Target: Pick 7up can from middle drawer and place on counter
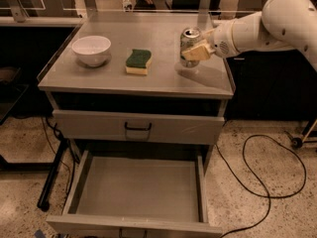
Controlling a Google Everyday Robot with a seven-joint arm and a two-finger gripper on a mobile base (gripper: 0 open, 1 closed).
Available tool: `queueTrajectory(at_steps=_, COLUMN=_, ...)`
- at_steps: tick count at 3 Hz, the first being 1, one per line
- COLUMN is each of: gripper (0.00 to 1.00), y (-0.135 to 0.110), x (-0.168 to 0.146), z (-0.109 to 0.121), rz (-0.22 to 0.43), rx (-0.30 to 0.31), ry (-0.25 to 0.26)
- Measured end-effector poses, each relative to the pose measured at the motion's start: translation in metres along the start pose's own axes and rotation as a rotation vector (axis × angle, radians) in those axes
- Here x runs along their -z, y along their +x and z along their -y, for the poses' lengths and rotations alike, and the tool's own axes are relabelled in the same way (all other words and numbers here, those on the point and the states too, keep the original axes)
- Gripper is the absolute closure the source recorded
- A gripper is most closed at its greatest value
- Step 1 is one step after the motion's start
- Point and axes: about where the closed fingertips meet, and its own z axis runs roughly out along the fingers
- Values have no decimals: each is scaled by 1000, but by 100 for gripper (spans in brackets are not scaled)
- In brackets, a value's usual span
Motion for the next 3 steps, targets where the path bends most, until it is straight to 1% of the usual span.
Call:
queueTrajectory(at_steps=1, gripper=100, y=9, x=-17, z=10, rz=-52, rx=-8, ry=-55)
queueTrajectory(at_steps=2, gripper=100, y=15, x=-20, z=13, rz=-91, rx=-6, ry=-93)
queueTrajectory(at_steps=3, gripper=100, y=20, x=-24, z=14, rz=-115, rx=-4, ry=-118)
